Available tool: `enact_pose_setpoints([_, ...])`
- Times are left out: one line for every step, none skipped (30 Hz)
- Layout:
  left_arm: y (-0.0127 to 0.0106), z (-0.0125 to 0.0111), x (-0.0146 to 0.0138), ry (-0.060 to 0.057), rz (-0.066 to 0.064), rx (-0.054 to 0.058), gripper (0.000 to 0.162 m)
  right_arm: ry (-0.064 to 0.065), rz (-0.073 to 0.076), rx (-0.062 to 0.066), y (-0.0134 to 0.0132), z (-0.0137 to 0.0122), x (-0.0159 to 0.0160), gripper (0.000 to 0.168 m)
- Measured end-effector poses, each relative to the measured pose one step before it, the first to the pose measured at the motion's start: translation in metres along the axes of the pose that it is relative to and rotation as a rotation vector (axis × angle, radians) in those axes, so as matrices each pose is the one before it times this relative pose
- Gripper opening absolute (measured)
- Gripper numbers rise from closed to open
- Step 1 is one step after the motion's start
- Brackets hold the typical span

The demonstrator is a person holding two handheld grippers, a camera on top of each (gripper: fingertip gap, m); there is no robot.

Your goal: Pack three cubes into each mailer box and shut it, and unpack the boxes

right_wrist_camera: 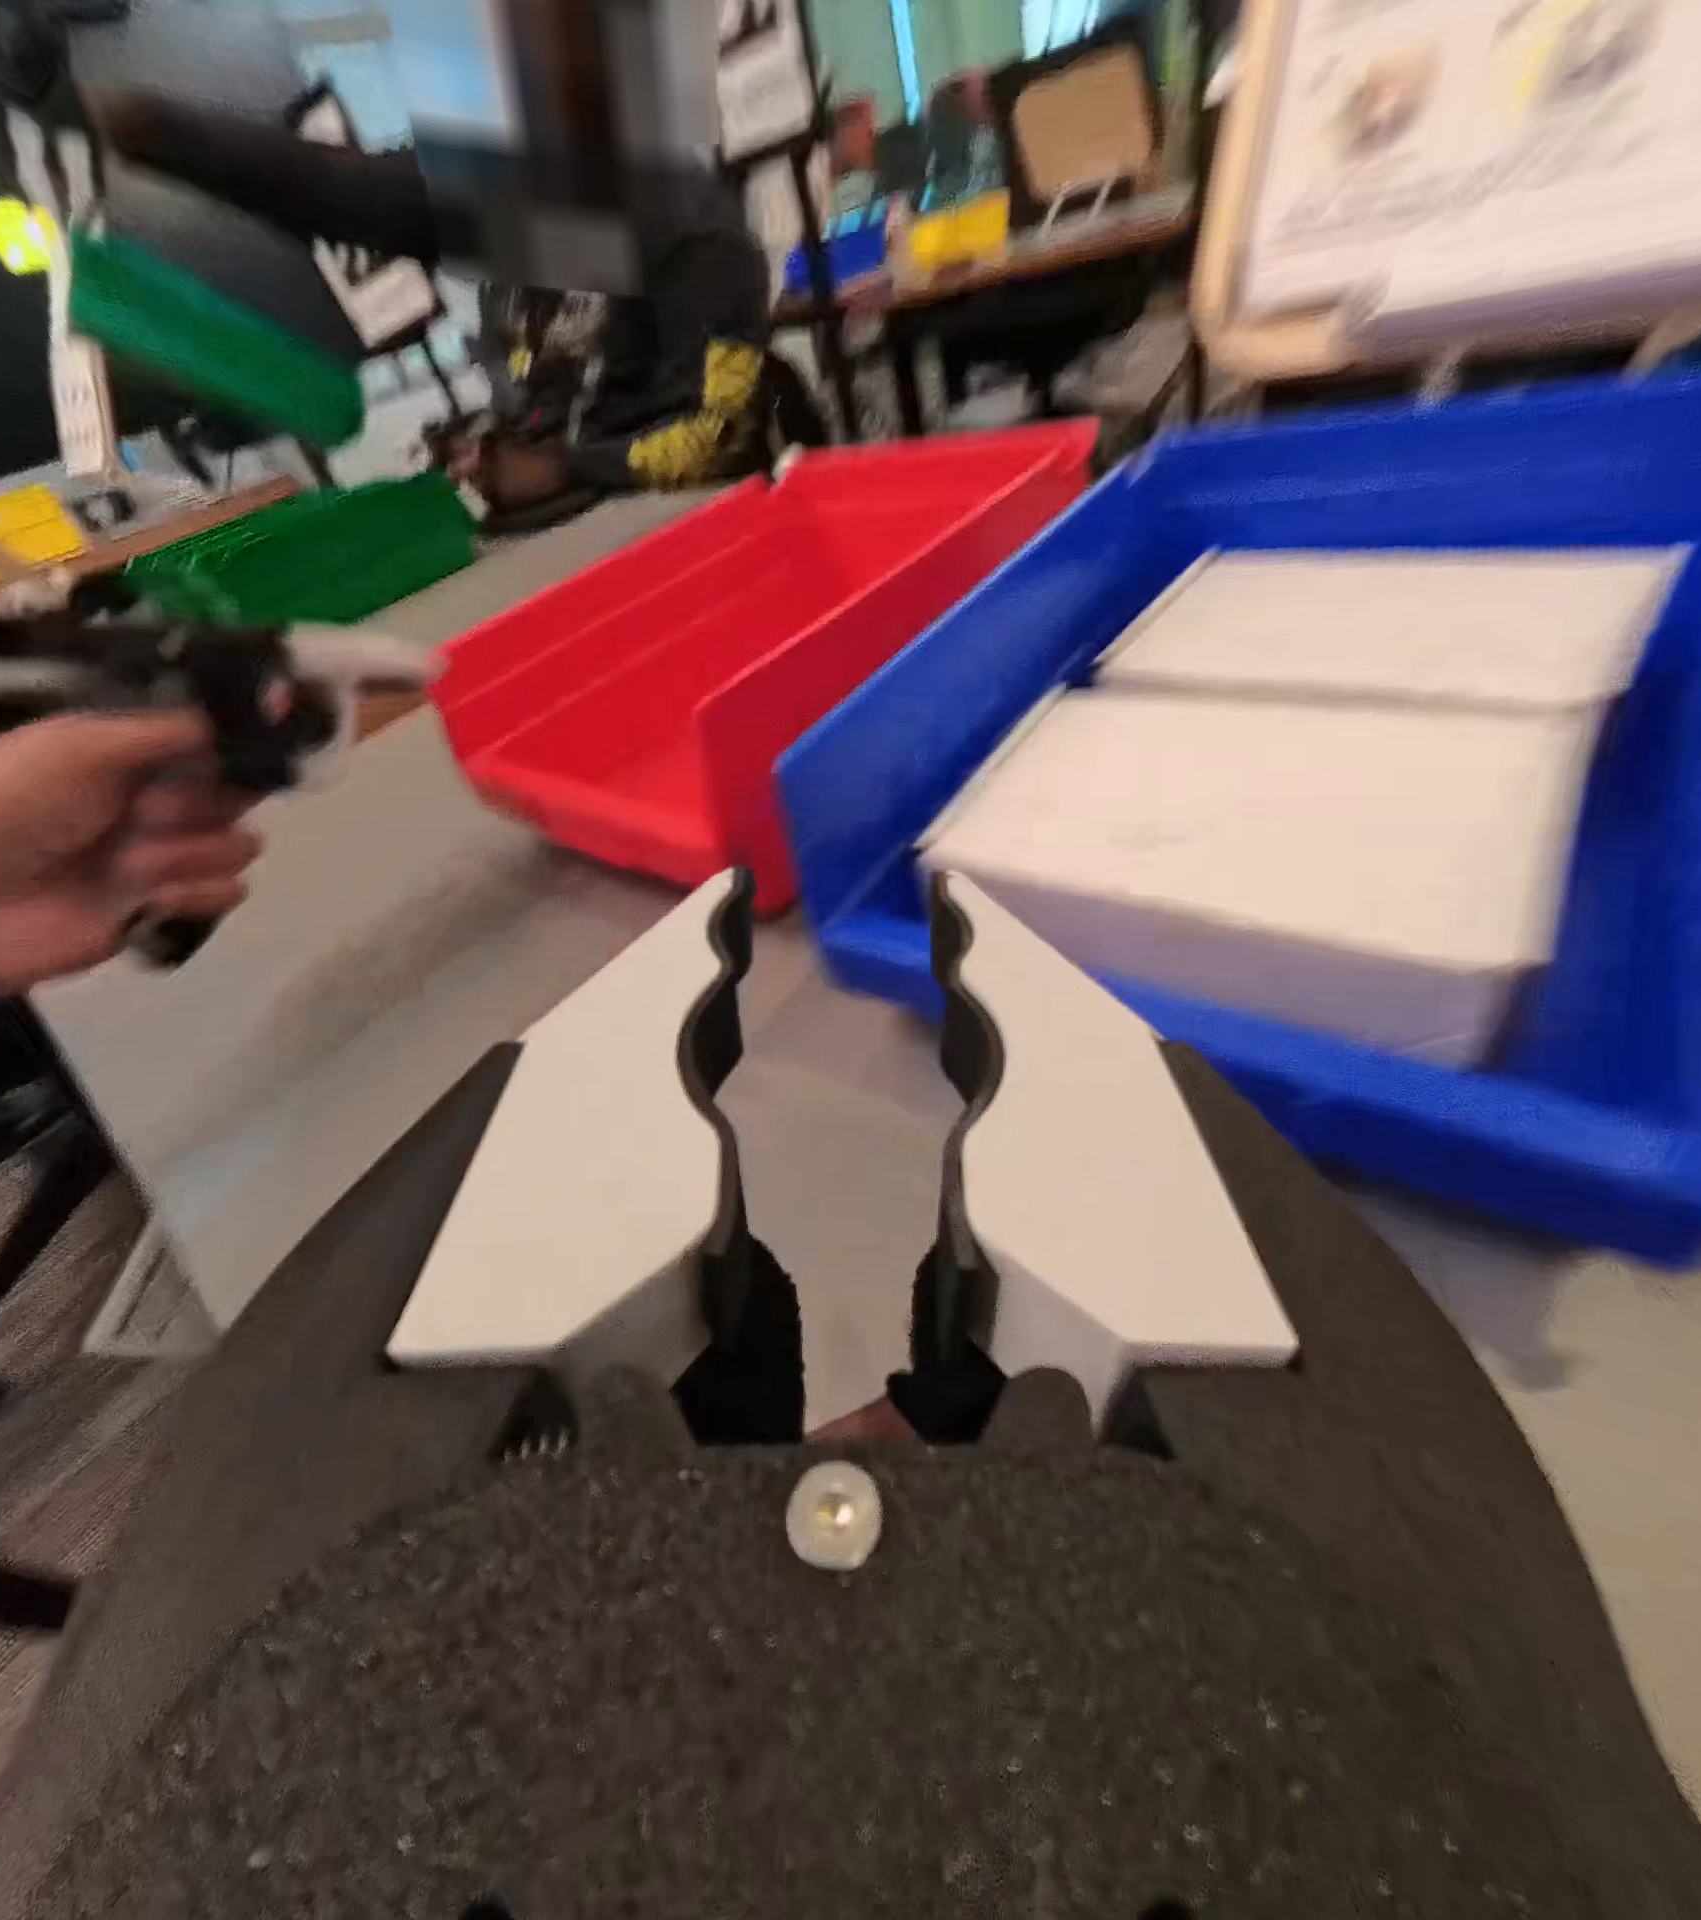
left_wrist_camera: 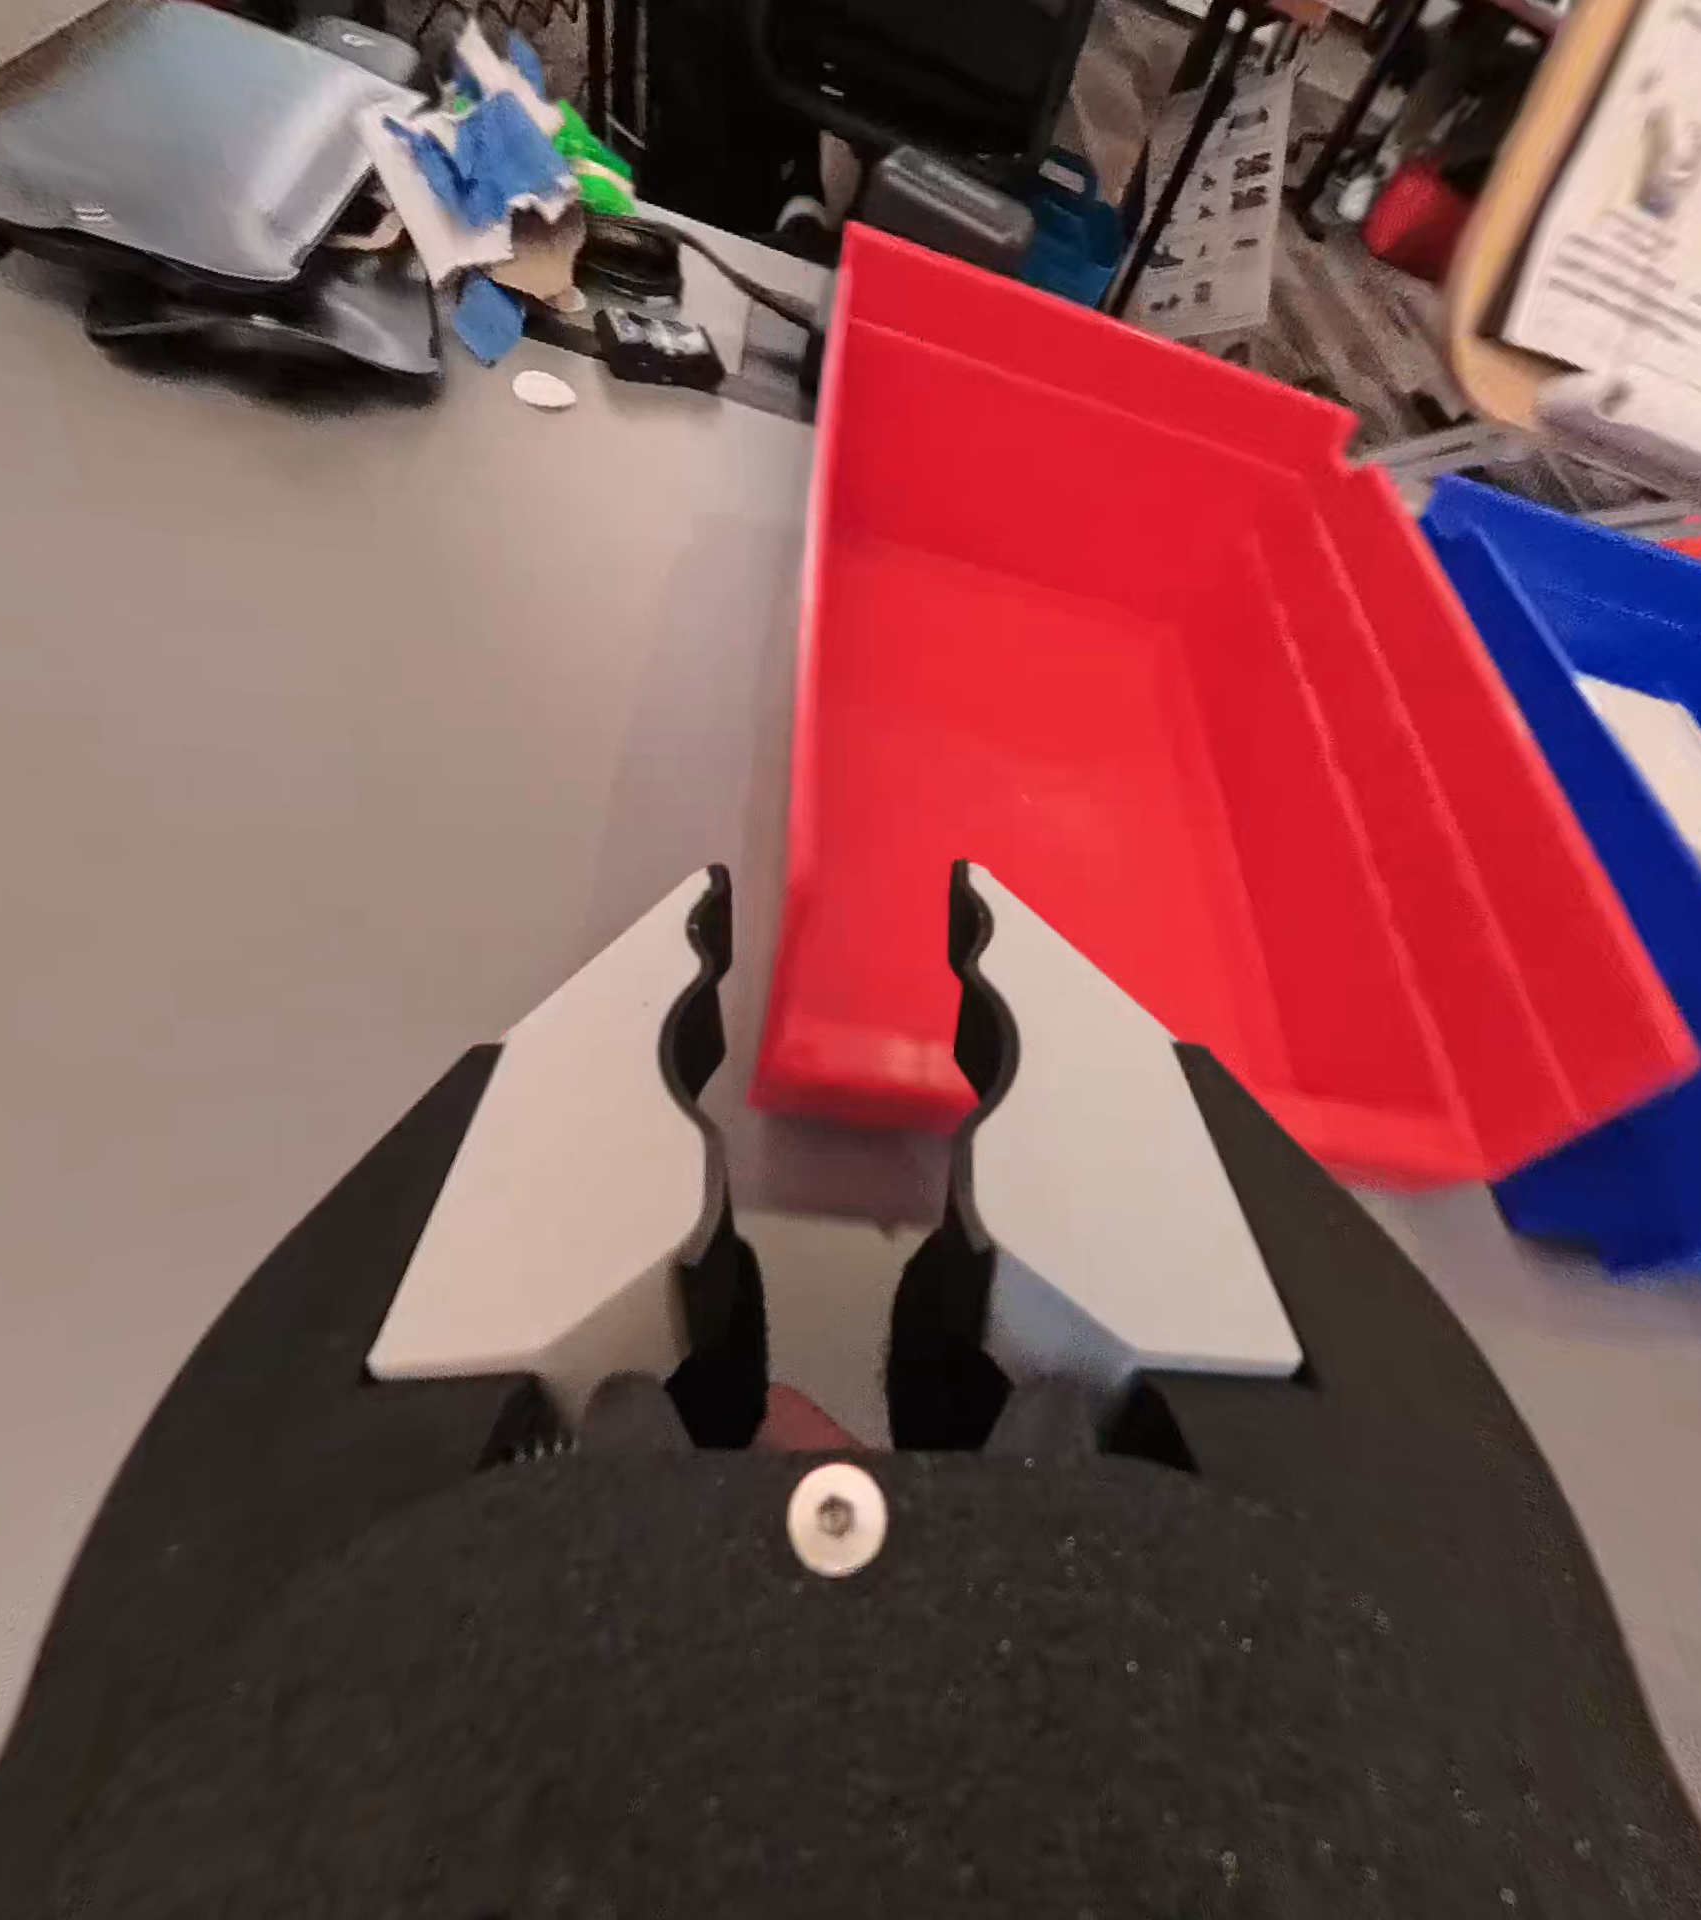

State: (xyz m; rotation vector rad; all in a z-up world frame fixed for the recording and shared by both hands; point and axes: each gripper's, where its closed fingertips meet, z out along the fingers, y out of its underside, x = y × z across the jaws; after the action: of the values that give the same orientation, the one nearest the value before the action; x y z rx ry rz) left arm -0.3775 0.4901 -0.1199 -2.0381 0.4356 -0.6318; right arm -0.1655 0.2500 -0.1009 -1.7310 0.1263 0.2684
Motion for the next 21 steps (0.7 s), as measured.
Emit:
enact_pose_setpoints([-0.00254,0.01468,-0.00658,-0.0104,-0.003,-0.0119,0.039,-0.0105,0.0253,-0.0619,0.0209,0.01093,-0.01783,0.034])
enact_pose_setpoints([0.0031,0.01366,-0.00313,-0.006,0.0192,-0.0371,0.036,-0.0359,0.0209,-0.0615,0.02052,0.0106,-0.02039,0.036])
enact_pose_setpoints([0.0085,0.01025,0.00198,0.013,0.0321,-0.0615,0.02,-0.0355,0.0021,-0.0512,0.01518,0.00806,-0.01771,0.039])
enact_pose_setpoints([0.01033,0.00594,-0.00053,-0.0146,0.0358,-0.0586,0.008,0.0039,-0.0184,-0.0228,0.0064,0.00475,-0.00933,0.04])
enact_pose_setpoints([0.00776,0.00131,-0.00141,-0.028,0.0406,-0.0231,0.002,0.0203,-0.0392,0.006,-0.00174,0.00229,-0.00452,0.04])
enact_pose_setpoints([0.00499,-0.00321,0.00265,-0.003,0.0258,0.0082,0.002,0.0363,-0.0413,0.0181,-0.00626,0.00173,0.00068,0.039])
enact_pose_setpoints([0.00551,-0.00615,0.00431,0.0064,-0.0045,0.0066,0.003,0.0429,-0.0267,0.0168,-0.00684,0.00258,0.00383,0.039])
enact_pose_setpoints([0.00674,-0.0083,0.0025,-0.0084,-0.0121,0.0,0.004,0.0296,-0.0103,0.0088,-0.00543,0.00434,0.00347,0.04])
enact_pose_setpoints([0.00754,-0.00969,0.0012,-0.021,-0.0003,-0.0006,0.004,0.0192,0.0045,-0.0013,-0.00298,0.00591,0.00236,0.04])
enact_pose_setpoints([0.00792,-0.01027,0.00292,-0.0104,0.0076,0.007,0.005,0.0209,0.0178,-0.0113,-0.00036,0.00737,0.00215,0.042])
enact_pose_setpoints([0.00845,-0.01052,0.00517,0.0082,0.0045,0.01,0.007,0.0203,0.012,-0.0183,0.00121,0.00772,0.00141,0.046])
enact_pose_setpoints([0.00874,-0.01118,0.00471,0.0105,-0.006,0.0078,0.008,0.0261,0.0024,-0.0141,0.00112,0.00765,0.00148,0.05])
enact_pose_setpoints([0.00843,-0.01156,0.00219,-0.0028,-0.0118,0.0032,0.008,0.0435,0.0048,-0.0076,0.00053,0.00707,0.00367,0.051])
enact_pose_setpoints([0.00837,-0.01137,0.00091,-0.008,-0.0058,-0.0021,0.007,0.0339,-0.0011,-0.0129,0.00192,0.00651,0.00161,0.051])
enact_pose_setpoints([0.00785,-0.01108,0.00015,-0.0086,-0.0023,-0.0043,0.006,0.0107,-0.0068,-0.0289,0.00498,0.00576,-0.00265,0.046])
enact_pose_setpoints([0.00631,-0.01038,0.00069,-0.0034,-0.0022,0.0009,0.006,0.0066,-0.0045,-0.0519,0.00868,0.0043,-0.00388,0.026])
enact_pose_setpoints([0.00345,-0.00994,0.00021,-0.0119,0.0082,0.0119,0.006,-0.0015,0.0038,-0.0524,0.00763,-0.00002,-0.00512,0.015])
enact_pose_setpoints([0.00312,-0.00938,-0.00338,-0.0427,0.0229,0.0068,0.005,0.0126,0.0152,-0.0081,0.00003,-0.00403,-0.00206,0.009])
enact_pose_setpoints([0.00136,-0.00899,-0.00292,-0.0447,0.0292,0.0164,0.003,-0.0173,-0.0071,-0.0055,-0.00065,-0.0036,-0.00646,0.008])
enact_pose_setpoints([-0.00148,-0.00873,-0.0011,-0.0376,0.0212,0.0334,0.002,0.0119,-0.0106,0.0005,-0.0025,-0.00438,-0.00301,0.006])
enact_pose_setpoints([-0.00312,-0.0081,-0.00099,-0.0419,0.0188,0.0352,0.0,0.0278,-0.0244,0.0107,-0.00512,-0.00566,-0.00094,0.005])
